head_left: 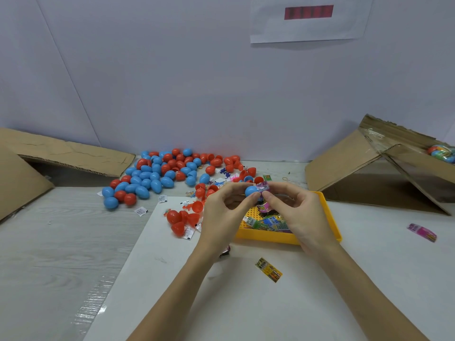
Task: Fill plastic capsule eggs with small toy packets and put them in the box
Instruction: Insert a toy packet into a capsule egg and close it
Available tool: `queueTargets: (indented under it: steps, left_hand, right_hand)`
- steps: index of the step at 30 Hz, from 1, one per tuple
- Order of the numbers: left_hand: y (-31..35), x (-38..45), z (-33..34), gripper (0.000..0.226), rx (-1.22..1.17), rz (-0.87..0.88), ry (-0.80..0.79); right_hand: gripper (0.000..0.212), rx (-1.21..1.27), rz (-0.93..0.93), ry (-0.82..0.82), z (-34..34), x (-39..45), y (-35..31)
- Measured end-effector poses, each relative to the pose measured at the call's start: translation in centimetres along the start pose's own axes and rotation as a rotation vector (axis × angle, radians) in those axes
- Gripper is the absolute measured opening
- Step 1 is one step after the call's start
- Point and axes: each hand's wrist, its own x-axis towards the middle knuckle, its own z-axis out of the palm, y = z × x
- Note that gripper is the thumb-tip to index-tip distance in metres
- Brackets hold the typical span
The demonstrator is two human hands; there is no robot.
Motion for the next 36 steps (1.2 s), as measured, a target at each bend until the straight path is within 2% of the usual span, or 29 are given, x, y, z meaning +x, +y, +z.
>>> queueTargets:
  steps: [6,12,15,19,24,29,36]
  left_hand:
    - [0.1,-0.2,0.0,0.024,-0.014,-0.015,-0.007]
    - [0.3,-0.2,0.0,0.043,-0.005,0.021,-0.029]
    - [0.3,-0.3,0.2,0.053,0.057,0.116,-0.061]
    - [0.0,-0.4,0.4,0.053,0.200,0.265,-0.031]
    - [-0.1,-0.4,0.6,0.052,0.245,0.354,-0.074]
    - [0.1,-0.6,0.7,0.051,0.188,0.375,-0.108]
    - [-0.2,-0.4,0.4,0.048,0.177,0.378,-0.048]
  right_hand:
    - [0.028,-0.011,-0.008,-0.002,0.1,-0.1,-0.1]
    - [0.031,0.015,0.037,-0.019,0.0,-0.1,-0.2]
    - [0.028,0.118,0.105,-0.003,0.0,0.0,-0.2]
    - [0.030,0.290,0.243,-0.028,0.1,0.0,-0.1]
    - [0.023,0.549,0.372,-0.063,0.2,-0.1,-0.6]
    - [0.036,0.746,0.546,-0.103,0.5,0.0,-1.2]
    - [0.022,0.795,0.642,-0.164,0.7,-0.2,-1.6]
